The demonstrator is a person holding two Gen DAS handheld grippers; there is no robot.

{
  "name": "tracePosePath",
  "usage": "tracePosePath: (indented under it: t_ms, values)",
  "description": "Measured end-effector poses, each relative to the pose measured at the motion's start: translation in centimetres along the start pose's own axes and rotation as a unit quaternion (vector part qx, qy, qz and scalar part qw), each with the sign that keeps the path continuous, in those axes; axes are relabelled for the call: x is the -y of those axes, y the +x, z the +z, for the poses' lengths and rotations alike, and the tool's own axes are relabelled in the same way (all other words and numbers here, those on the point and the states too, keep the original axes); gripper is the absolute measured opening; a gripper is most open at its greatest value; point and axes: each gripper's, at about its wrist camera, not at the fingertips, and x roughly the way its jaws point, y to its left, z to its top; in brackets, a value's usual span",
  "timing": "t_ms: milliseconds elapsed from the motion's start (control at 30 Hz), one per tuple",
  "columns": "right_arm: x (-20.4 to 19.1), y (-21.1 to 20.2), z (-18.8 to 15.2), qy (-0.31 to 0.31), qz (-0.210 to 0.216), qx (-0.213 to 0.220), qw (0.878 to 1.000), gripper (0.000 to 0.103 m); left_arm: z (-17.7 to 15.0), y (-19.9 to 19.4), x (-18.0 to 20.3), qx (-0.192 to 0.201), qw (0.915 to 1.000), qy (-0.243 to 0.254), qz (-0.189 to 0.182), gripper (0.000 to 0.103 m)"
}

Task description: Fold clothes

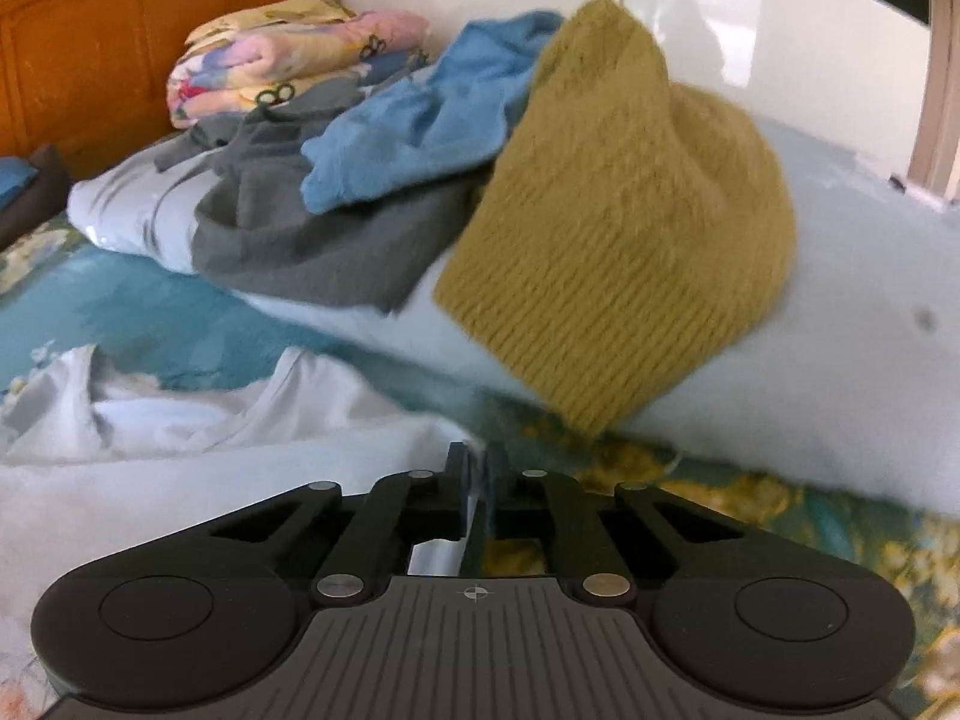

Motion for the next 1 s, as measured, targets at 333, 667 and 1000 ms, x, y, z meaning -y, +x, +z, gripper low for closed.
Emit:
tracePosePath:
  t_ms: [333,667,1000]
  values:
    - [-1.3,-2.6,0.0,0.005,0.003,0.030,1.000,0.003,0.0,-0.7,-0.4,0.010,0.9997,-0.021,-0.011,0.017]
    - [-5.7,-7.4,-1.4,0.019,0.073,0.046,0.996,0.008,-0.1,-5.5,-0.7,0.060,0.9974,-0.040,-0.008,0.028]
    - [-17.3,-15.6,-6.9,-0.061,0.177,0.037,0.982,0.058,-2.3,-11.7,-1.8,0.088,0.9928,-0.079,0.014,0.055]
